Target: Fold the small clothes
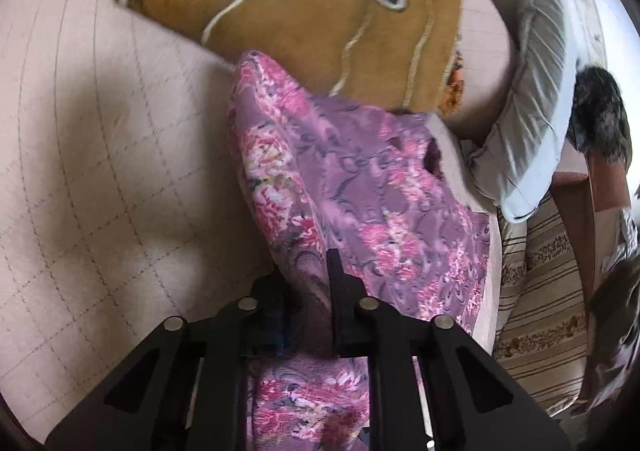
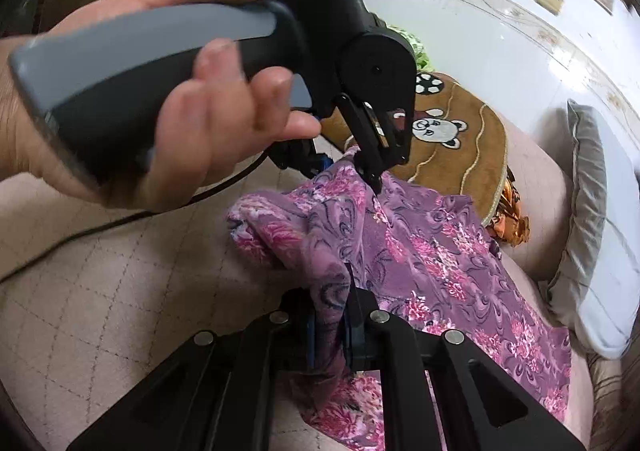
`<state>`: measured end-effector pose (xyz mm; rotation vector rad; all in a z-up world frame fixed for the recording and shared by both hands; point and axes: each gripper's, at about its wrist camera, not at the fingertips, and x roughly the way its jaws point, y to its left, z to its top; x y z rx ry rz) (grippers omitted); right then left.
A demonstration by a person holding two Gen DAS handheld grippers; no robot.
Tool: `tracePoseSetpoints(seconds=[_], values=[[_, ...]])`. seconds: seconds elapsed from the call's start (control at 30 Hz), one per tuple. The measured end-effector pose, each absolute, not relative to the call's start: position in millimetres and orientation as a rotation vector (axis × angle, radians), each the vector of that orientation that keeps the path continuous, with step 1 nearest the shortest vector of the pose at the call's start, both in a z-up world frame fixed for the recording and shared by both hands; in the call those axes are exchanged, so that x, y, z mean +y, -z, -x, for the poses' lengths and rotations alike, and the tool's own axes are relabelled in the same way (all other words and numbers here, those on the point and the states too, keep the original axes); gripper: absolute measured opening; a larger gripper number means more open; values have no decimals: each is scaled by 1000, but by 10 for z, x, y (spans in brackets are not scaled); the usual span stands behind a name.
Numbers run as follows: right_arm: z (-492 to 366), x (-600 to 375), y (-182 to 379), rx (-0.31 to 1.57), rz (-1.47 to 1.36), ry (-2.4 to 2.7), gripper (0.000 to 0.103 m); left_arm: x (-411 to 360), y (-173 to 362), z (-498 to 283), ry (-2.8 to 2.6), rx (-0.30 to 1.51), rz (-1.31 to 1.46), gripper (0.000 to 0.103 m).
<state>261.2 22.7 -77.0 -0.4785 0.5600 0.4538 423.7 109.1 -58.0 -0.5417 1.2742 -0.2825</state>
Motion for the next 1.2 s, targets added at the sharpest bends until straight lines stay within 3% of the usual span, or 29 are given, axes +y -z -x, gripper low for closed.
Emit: tracePoseSetpoints(seconds=[0.27,0.53,0.73,1.0,1.1,1.17,1.2], values=[[-2561,-267,447,543,277,-434,8,605,-2,-4212,347,1188,470,12],[-2463,-1214,233,564,18,-348,8,-478,-439,-4197,453,1155,337,10],[-2409,-1987,394,632,-162,-282,8,-1313,-228,-4232,510,1229,276,7],[-2335,-2583,935,765,-385,-282,8,-2161,586,-4329,396,1420,115,7],[-2320,-2699,1085,805,-431,-284,17,-2221,695,-4325,362,1442,87,7],[-2283,-2773,1139,815,-454,-297,24,-2258,651,-4325,375,1451,75,16],[-2263,-2820,1154,822,-470,-306,34,-2269,591,-4329,399,1461,74,29]])
